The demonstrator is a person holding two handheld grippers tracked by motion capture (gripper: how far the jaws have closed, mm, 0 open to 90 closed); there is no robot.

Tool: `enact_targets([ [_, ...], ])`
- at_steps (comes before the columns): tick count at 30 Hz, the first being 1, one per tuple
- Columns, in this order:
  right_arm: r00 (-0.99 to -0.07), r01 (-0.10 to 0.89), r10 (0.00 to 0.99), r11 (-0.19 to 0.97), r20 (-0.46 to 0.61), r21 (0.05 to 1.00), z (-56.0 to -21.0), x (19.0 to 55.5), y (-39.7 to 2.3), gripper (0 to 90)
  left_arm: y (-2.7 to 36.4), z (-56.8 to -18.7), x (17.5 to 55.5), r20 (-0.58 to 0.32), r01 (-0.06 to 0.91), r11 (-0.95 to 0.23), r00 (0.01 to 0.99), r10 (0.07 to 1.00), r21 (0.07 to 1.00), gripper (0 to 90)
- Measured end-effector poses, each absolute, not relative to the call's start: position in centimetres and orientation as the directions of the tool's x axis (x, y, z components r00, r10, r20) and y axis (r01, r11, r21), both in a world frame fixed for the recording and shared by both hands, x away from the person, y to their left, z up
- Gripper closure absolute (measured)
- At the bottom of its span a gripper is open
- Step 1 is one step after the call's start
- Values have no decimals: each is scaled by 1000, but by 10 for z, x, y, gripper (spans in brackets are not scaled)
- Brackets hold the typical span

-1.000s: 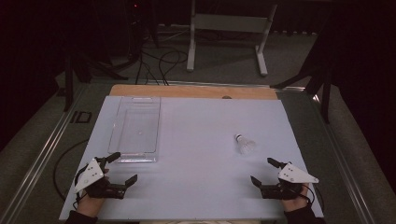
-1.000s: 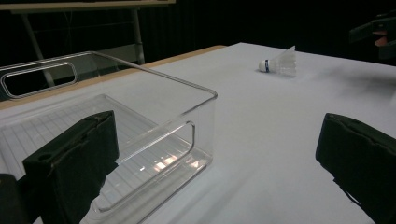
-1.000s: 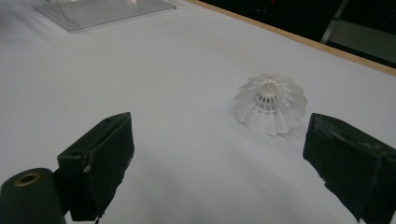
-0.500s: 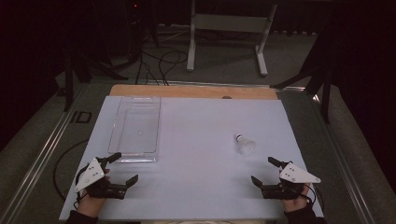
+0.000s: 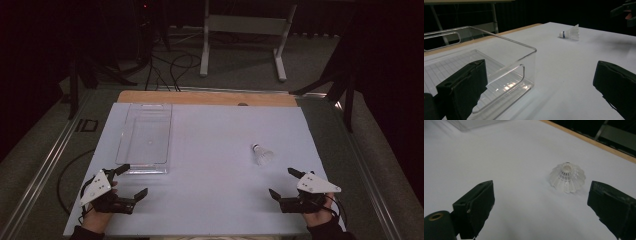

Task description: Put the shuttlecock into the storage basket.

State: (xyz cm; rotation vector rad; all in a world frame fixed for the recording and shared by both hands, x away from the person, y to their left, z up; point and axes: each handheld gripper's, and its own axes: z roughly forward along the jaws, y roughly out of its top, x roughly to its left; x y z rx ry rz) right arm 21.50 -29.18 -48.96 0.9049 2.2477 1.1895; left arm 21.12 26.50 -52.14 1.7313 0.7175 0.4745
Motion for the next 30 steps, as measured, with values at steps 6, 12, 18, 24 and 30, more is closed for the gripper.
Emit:
enact_targets([
  [6, -715, 395, 698, 455, -44, 798, -480, 223, -290, 76, 265, -521, 211, -45, 217, -170, 731, 681, 961, 1],
  [12, -730, 412, 682, 490, -43, 768, -468, 231, -293, 75, 265, -521, 212, -46, 222, -174, 732, 680, 959, 1],
  [18, -725, 437, 688, 489, -26, 755, -457, 238, -294, 75, 265, -521, 211, -45, 220, -174, 733, 679, 960, 1],
  [24, -706, 499, 708, 517, -20, 695, -455, 246, -290, 76, 265, -521, 212, -48, 221, -173, 734, 677, 960, 1],
  [30, -711, 521, 703, 549, -24, 654, -455, 251, -288, 76, 265, -521, 212, -47, 222, -174, 736, 675, 959, 1],
])
